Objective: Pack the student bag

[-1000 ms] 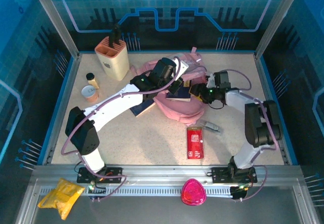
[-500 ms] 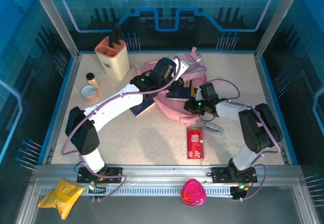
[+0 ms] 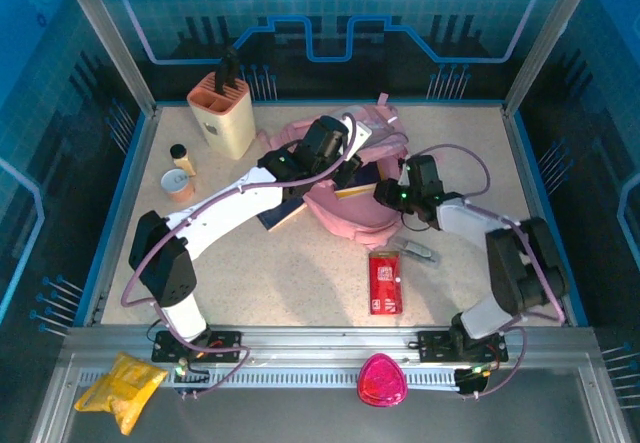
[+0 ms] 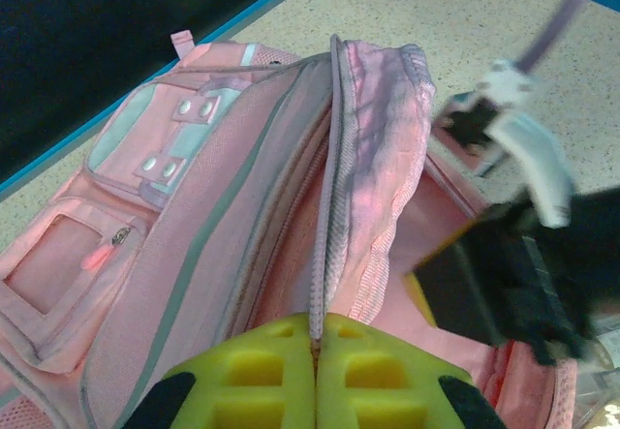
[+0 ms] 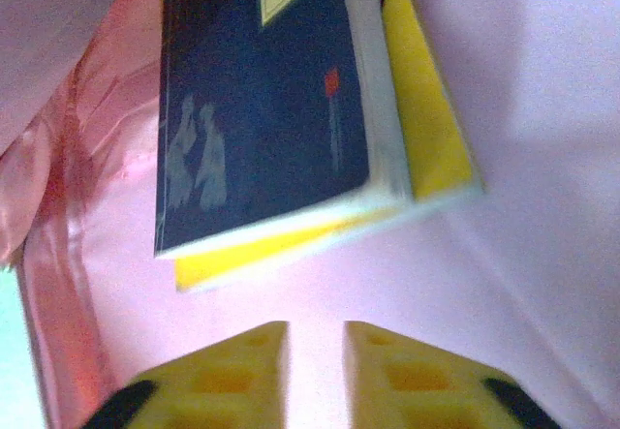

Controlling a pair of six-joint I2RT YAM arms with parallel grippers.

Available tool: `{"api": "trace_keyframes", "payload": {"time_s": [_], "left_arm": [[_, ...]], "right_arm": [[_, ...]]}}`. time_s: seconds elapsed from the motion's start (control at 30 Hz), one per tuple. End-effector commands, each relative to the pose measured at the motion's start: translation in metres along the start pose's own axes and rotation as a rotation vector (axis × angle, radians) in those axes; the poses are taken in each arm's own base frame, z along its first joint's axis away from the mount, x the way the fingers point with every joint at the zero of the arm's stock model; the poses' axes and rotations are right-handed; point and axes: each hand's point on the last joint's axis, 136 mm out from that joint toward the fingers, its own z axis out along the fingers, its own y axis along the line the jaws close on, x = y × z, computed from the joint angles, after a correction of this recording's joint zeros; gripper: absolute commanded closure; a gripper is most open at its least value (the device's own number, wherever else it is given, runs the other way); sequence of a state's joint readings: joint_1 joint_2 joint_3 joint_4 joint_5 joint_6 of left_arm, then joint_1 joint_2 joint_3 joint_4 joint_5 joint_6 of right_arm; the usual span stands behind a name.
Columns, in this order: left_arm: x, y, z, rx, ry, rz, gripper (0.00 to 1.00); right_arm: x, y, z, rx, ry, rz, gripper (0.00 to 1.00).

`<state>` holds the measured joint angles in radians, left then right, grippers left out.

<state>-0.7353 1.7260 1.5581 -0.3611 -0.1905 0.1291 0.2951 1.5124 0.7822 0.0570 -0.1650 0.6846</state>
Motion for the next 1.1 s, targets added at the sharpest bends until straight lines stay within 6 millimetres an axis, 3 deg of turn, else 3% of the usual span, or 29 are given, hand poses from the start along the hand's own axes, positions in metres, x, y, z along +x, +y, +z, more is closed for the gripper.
{"api": "trace_keyframes", "payload": {"time_s": [0.0,0.03,0.1,0.2,0.3,0.43,0.63,0.8,0.9,1.07], "left_arm": [[-0.018,0.002,-0.013,-0.002,-0.059,-0.082,0.94],[-0.019,0.0,-0.019,0.009,-0.061,-0.11,0.91],[-0.023,-0.003,-0.035,0.04,-0.072,-0.175,0.75],[-0.015,-0.002,-0.058,0.055,-0.086,-0.266,0.57],[0.01,0.009,-0.076,0.004,-0.087,-0.374,0.47],[0.054,0.028,-0.086,-0.097,-0.049,-0.475,0.37],[0.136,0.081,-0.077,-0.408,0.162,-0.628,0.29],[0.193,0.108,-0.05,-0.508,0.303,-0.747,0.27],[0.215,0.118,-0.032,-0.526,0.362,-0.793,0.27],[0.232,0.126,-0.004,-0.518,0.416,-0.829,0.31]], "right_arm": [[0.018,0.002,-0.033,0.028,-0.006,-0.065,0.69],[0.021,0.002,-0.044,0.037,-0.009,-0.076,0.65],[0.026,0.002,-0.069,0.069,-0.028,-0.106,0.58],[0.025,0.004,-0.097,0.101,-0.046,-0.15,0.5],[0.026,0.012,-0.113,0.089,-0.04,-0.187,0.43],[0.039,0.03,-0.115,0.042,0.052,-0.253,0.36],[0.072,0.061,-0.107,-0.076,0.173,-0.308,0.26],[0.095,0.076,-0.099,-0.102,0.206,-0.341,0.22],[0.104,0.08,-0.096,-0.124,0.226,-0.335,0.21],[0.109,0.078,-0.093,-0.115,0.243,-0.337,0.19]]}}
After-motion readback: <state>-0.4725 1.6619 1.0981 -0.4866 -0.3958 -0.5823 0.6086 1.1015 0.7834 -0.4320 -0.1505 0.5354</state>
